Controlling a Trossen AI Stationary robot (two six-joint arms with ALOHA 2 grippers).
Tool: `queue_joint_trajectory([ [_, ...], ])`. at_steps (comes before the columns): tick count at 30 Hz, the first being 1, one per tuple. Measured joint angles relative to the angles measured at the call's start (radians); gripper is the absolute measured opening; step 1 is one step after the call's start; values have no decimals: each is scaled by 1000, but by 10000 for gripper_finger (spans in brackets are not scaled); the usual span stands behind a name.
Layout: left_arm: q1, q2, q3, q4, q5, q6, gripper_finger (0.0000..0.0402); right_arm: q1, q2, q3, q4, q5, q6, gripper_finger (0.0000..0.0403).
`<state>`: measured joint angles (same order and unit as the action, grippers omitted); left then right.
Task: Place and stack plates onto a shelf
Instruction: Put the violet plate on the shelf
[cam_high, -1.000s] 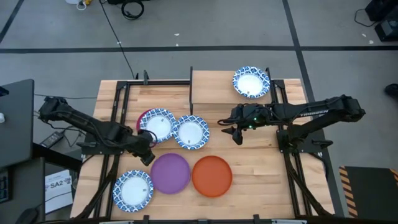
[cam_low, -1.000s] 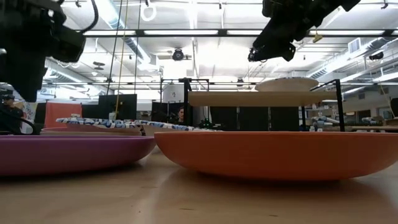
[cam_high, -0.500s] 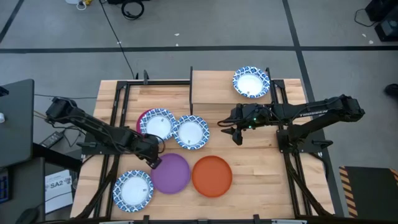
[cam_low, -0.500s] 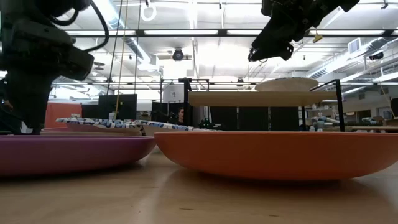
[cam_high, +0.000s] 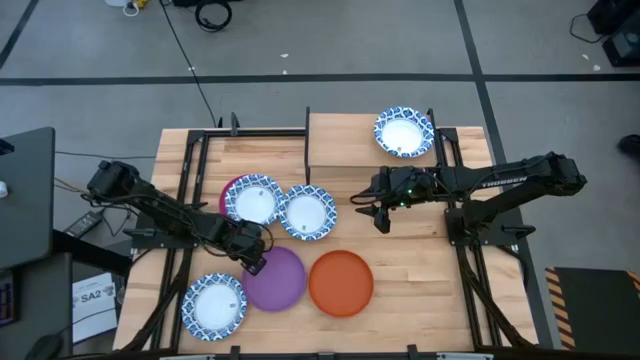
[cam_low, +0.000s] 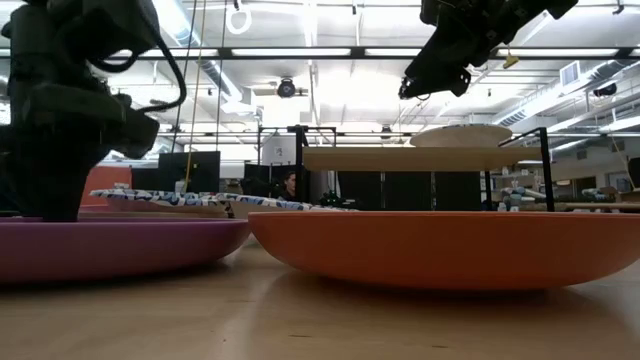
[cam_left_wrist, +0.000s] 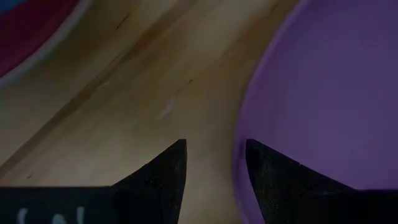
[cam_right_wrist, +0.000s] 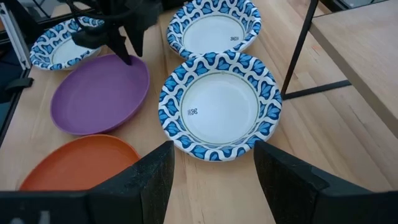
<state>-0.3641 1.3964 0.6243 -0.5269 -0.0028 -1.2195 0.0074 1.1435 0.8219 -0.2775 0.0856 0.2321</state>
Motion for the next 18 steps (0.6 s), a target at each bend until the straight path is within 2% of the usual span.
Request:
queue_joint_trajectory([
  [8, 0, 28, 2, 20, 0, 0, 166, 0, 0, 0, 0, 0, 0, 226],
  [18, 1, 29, 0, 39, 0, 0, 98, 0, 0, 0, 0, 0, 0, 226],
])
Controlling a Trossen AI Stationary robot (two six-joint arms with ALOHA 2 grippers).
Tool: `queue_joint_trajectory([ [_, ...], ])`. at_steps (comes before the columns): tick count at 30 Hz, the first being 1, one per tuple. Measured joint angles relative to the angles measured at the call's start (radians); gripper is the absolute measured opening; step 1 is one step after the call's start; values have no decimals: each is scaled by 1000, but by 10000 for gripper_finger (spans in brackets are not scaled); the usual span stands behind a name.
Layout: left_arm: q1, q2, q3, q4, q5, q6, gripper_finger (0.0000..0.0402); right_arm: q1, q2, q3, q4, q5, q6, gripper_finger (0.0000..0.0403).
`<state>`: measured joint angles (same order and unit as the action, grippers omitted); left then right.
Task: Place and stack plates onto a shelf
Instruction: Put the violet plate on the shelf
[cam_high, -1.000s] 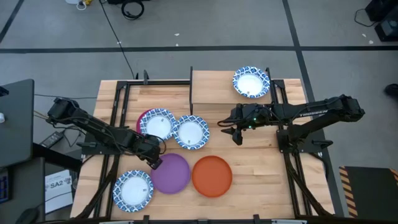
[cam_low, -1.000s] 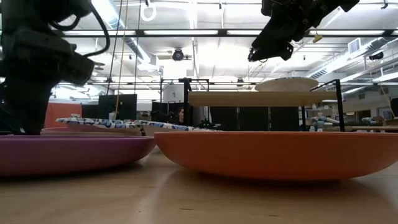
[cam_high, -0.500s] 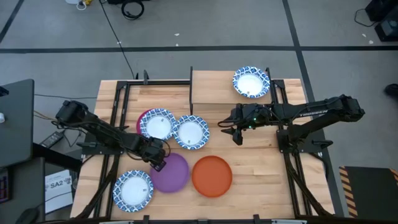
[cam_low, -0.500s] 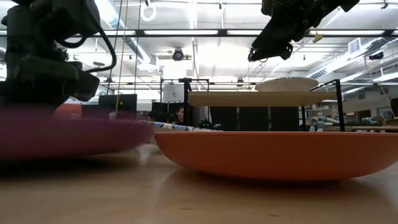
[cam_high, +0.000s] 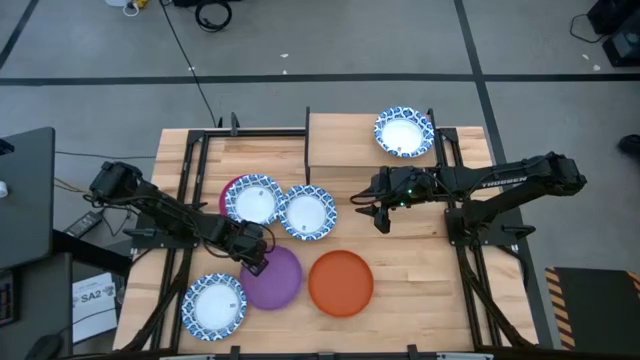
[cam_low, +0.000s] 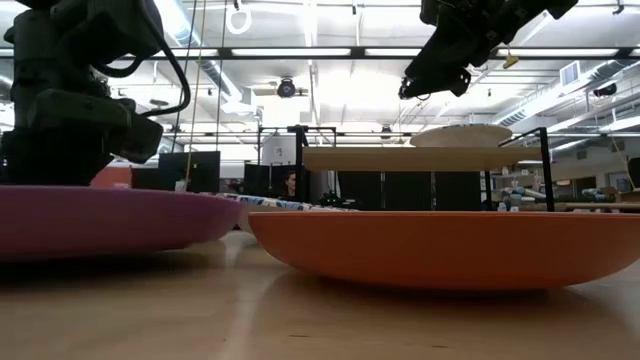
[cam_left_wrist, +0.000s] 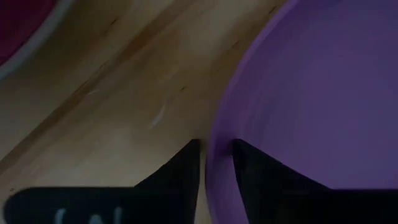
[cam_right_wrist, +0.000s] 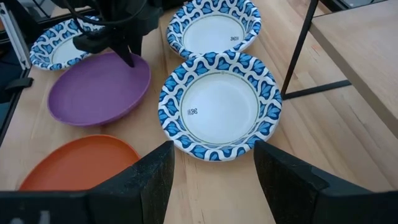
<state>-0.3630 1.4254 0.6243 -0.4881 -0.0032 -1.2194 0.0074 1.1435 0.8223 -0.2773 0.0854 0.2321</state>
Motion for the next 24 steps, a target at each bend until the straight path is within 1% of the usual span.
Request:
queue_joint_trajectory([
  [7, 0, 0, 0, 68, 1, 1, 48, 0, 0, 0, 0, 0, 0, 226],
  [11, 0, 0, 0, 105, 1, 1, 28, 0, 0, 0, 0, 0, 0, 226],
  [19, 3, -3, 0, 128, 10, 9, 20, 0, 0, 0, 0, 0, 0, 226],
  [24, 21, -48, -1, 118, 44, 26, 19, 0, 0, 0, 0, 0, 0, 226],
])
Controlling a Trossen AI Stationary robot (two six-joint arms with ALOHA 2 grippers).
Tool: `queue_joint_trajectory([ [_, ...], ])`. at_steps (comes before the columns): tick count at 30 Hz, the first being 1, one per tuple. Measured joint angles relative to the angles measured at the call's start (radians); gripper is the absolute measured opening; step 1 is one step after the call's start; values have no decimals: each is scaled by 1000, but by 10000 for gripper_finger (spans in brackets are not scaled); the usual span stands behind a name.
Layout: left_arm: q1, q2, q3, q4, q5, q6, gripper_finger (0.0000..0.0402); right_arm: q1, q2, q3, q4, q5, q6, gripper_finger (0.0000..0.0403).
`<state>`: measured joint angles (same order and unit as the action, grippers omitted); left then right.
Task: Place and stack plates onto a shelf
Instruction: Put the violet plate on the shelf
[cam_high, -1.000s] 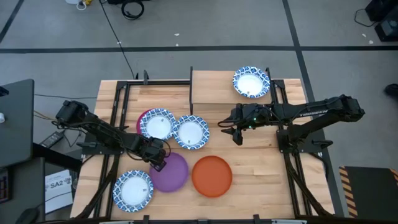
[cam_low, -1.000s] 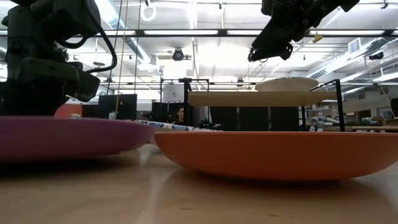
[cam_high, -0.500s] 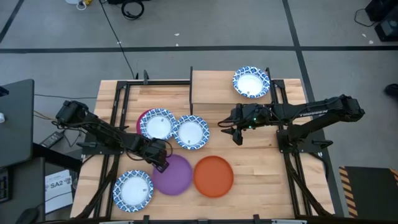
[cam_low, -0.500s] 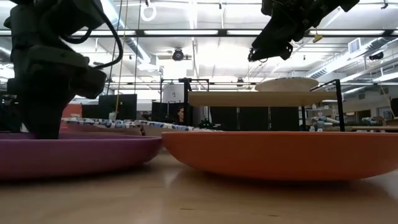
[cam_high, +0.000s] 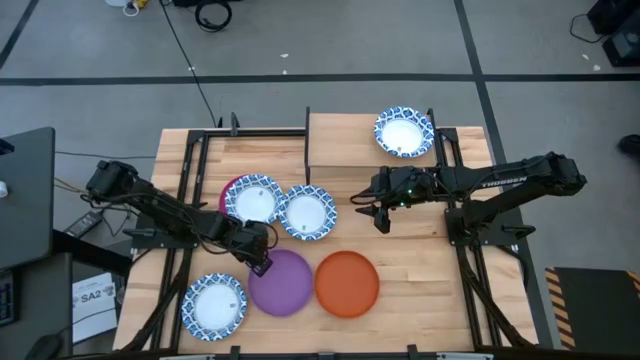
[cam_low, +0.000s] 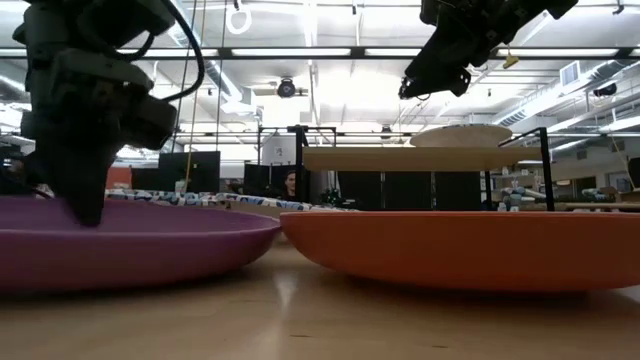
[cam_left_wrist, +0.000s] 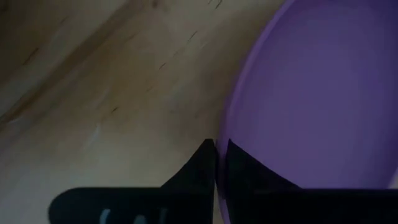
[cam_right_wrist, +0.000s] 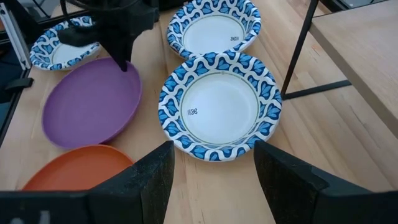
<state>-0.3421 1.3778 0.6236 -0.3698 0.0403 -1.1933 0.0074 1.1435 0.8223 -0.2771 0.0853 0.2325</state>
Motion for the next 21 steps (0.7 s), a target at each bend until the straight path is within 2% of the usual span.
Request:
queue_joint_trajectory([
  [10, 50, -172, 0, 2, 123, 0, 19, 0, 0, 0, 0, 0, 0, 226],
  [16, 129, -264, 0, 11, 182, -19, 18, 0, 0, 0, 0, 0, 0, 226],
  [21, 217, -327, 0, 62, 193, -18, 18, 0, 0, 0, 0, 0, 0, 226],
])
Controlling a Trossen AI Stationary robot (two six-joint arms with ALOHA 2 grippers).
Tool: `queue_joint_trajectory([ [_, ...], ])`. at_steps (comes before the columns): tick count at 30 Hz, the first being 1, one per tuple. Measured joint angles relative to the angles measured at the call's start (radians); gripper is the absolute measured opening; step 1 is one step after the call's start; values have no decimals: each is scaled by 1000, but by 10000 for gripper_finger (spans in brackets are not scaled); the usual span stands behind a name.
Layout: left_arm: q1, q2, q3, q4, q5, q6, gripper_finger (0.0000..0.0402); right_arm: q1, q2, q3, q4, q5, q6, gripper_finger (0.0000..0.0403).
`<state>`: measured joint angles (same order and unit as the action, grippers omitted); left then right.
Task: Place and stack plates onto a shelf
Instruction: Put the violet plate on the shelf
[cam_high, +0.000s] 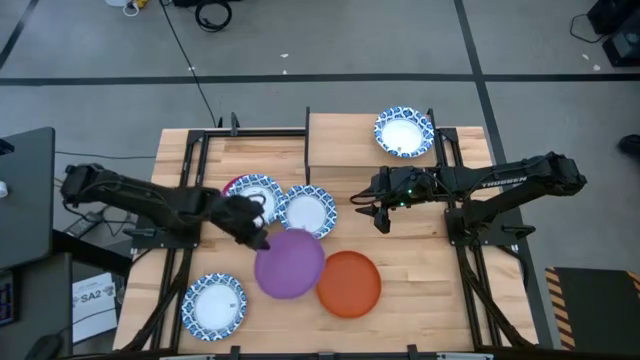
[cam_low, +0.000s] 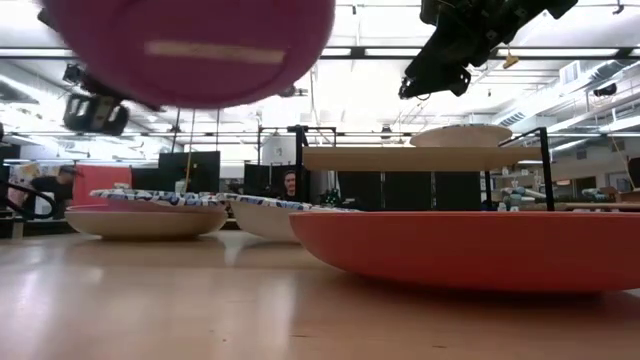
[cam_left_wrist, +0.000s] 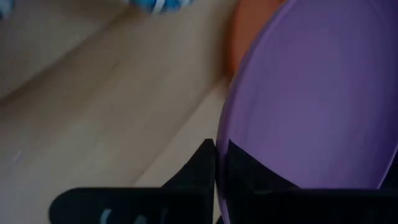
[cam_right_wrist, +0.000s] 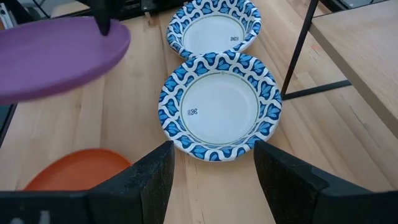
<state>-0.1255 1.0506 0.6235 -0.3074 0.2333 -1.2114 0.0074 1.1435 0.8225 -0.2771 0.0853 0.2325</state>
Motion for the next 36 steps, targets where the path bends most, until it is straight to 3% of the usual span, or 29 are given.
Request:
queue_joint_trajectory([
  [6, 116, -35, 4, 105, 48, 19, 18, 0, 0, 0, 0, 0, 0, 226],
  [9, 180, -35, 50, 78, 78, 69, 18, 0, 0, 0, 0, 0, 0, 226],
  [14, 304, -34, 185, -17, 87, 178, 18, 0, 0, 0, 0, -5, 10, 226],
  [19, 447, 6, 399, -187, 86, 312, 18, 0, 0, 0, 0, -8, 11, 226],
  [30, 689, 344, 941, -494, 86, 634, 18, 2, 0, 0, 8, -42, 11, 226],
  [36, 764, 565, 1161, -591, 85, 733, 18, 25, 0, 0, 7, -56, 9, 226],
])
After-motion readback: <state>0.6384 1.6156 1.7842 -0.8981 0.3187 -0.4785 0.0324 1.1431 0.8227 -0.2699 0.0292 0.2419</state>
